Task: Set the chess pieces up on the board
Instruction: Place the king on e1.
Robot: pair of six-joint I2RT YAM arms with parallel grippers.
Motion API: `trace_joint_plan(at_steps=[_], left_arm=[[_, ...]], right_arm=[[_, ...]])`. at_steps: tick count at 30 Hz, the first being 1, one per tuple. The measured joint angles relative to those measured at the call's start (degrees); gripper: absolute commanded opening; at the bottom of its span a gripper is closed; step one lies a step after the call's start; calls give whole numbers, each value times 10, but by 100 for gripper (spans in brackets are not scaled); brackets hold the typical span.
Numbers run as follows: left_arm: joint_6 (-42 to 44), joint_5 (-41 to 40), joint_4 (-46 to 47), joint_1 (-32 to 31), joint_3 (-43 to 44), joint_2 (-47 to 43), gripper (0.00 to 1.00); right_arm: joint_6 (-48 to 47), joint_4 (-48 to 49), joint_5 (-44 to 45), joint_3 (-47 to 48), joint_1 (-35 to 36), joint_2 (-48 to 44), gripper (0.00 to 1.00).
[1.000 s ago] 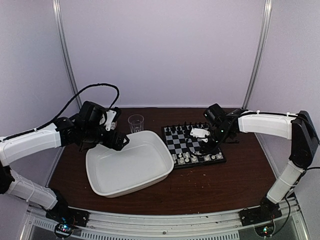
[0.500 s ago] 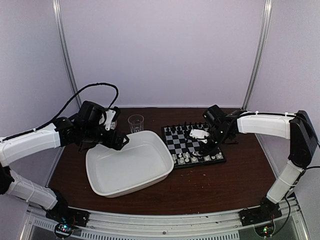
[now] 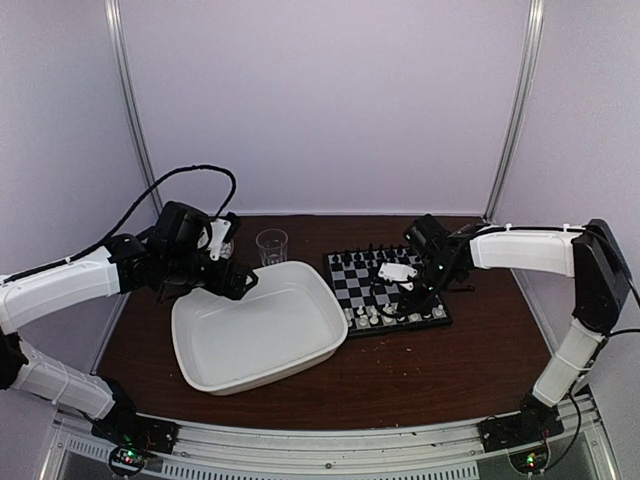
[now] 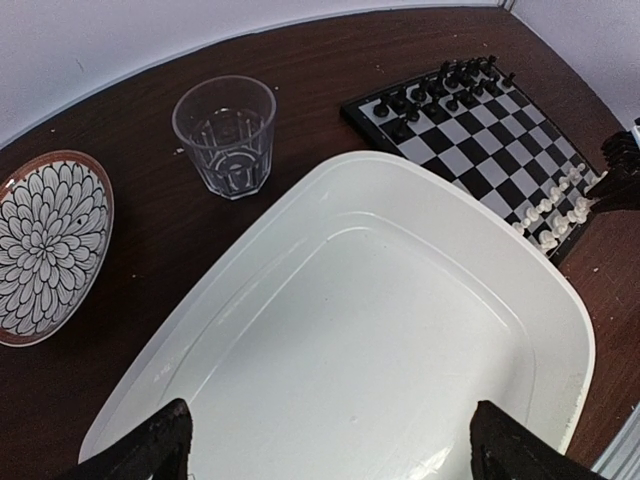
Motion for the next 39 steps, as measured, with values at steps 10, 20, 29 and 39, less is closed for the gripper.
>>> trace_joint_plan(at_steps=[10, 20, 29, 39], left_arm=[[-2, 0, 0, 0, 0, -11, 97], [-4, 0, 0, 0, 0, -11, 97], [-9, 0, 0, 0, -3, -17, 97], [-6, 7, -38, 0, 10, -12, 80]], right_arm=[[0, 5, 11, 0, 0, 7, 4], [0, 8, 20, 0, -1, 14, 8], [0, 12, 23, 0, -1, 22, 22], [9, -22, 29, 7, -1, -5, 34]])
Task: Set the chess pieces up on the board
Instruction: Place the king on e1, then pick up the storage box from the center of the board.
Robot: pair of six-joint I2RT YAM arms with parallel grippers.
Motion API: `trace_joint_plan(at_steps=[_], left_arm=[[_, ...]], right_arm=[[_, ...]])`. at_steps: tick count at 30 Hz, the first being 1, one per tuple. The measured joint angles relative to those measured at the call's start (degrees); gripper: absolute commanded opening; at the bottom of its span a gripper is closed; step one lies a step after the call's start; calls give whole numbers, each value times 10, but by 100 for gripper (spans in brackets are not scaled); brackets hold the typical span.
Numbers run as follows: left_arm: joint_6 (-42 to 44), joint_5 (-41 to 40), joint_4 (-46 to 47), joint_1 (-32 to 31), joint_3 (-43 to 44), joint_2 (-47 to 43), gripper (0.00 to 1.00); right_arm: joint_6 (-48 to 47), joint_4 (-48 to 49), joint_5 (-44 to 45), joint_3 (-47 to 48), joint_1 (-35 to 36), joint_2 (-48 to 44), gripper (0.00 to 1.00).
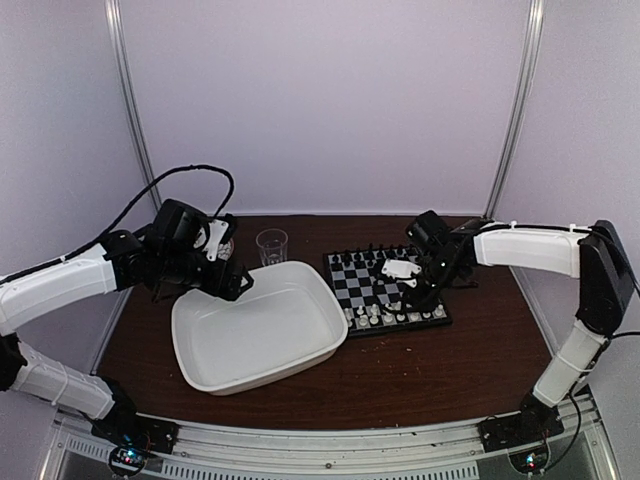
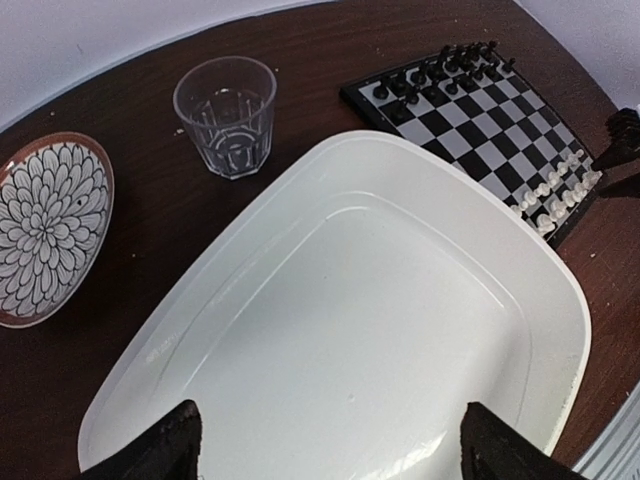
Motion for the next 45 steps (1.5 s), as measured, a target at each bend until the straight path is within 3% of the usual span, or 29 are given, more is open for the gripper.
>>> trace_joint_plan(at_steps=[3, 7, 13, 19, 25, 30, 38, 42, 45], left_arm=[[-6, 3, -90, 0, 60, 36, 70], [-41, 4, -233, -10, 157, 102, 67], [-121, -9, -347, -64, 117, 92, 67], [-182, -74, -402, -15, 99, 57, 68], [-245, -69, -380, 123, 14, 8, 61], [-275, -46, -344, 135, -23, 12, 57], [-302, -34, -255, 155, -85, 14, 30], [-299, -34, -224, 165, -79, 36, 6], [-291, -39, -213, 167, -76, 48, 0]], right_arm=[[-2, -31, 3, 22, -1, -42, 35], [-4, -67, 4, 64, -9, -96, 36], [-5, -108, -41, 110, -16, -96, 40], [-4, -130, -108, 154, 23, -24, 40], [-10, -145, -139, 222, 121, 38, 40], [-10, -142, -160, 252, 169, 73, 40], [-10, -143, -168, 260, 181, 92, 40], [-10, -148, -168, 271, 190, 104, 40], [-10, -152, -168, 293, 199, 121, 40]])
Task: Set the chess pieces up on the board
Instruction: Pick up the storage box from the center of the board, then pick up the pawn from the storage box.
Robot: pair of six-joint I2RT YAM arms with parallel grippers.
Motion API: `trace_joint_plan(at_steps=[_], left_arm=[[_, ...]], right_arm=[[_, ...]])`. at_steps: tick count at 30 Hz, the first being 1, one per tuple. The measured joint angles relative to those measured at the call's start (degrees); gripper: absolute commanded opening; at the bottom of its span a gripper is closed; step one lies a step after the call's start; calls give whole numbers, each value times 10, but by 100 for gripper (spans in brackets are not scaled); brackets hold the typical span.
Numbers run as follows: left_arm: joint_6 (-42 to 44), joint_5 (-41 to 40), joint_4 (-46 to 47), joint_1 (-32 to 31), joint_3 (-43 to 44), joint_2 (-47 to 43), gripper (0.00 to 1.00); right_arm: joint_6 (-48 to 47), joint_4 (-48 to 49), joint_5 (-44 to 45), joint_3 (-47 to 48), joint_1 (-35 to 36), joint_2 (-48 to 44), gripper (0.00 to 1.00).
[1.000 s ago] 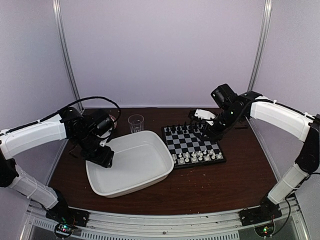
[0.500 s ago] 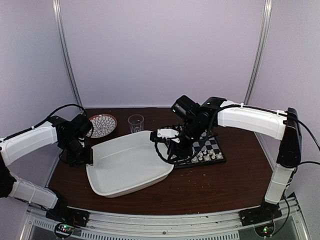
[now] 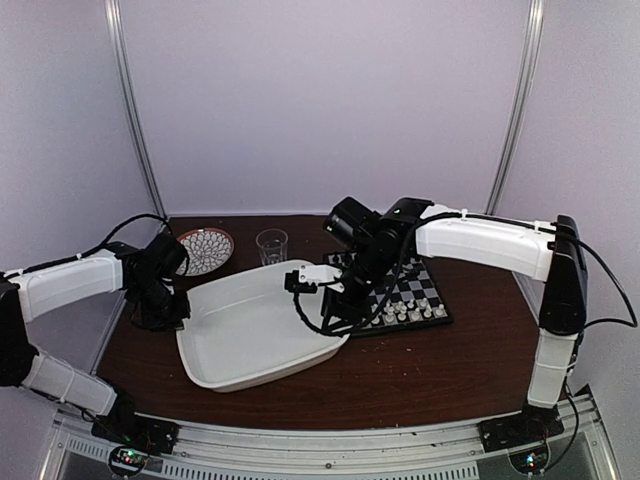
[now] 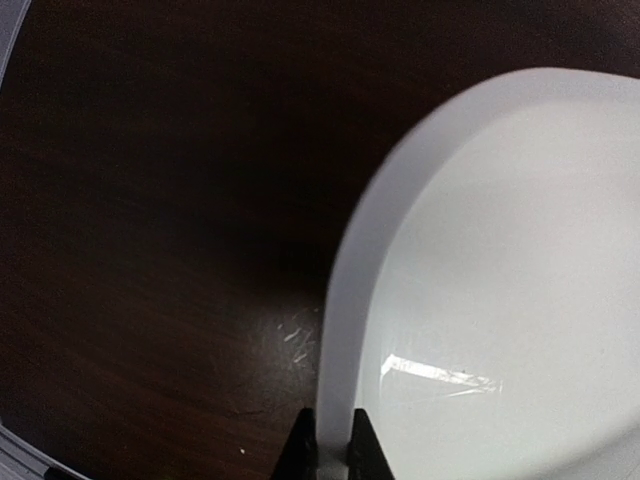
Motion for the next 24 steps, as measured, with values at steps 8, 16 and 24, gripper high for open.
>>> trace_joint_plan(at_steps=[8, 16, 24], left_arm=[[13, -6, 16, 0, -13, -38, 0], [68, -45, 65, 0, -103, -228, 0], [119, -51, 118, -5, -174, -335, 0]], right_arm=[[-4, -15, -5, 86, 21, 65, 40], [-9, -40, -15, 215, 52, 169, 41], [-18, -56, -15, 336, 99, 277, 42]])
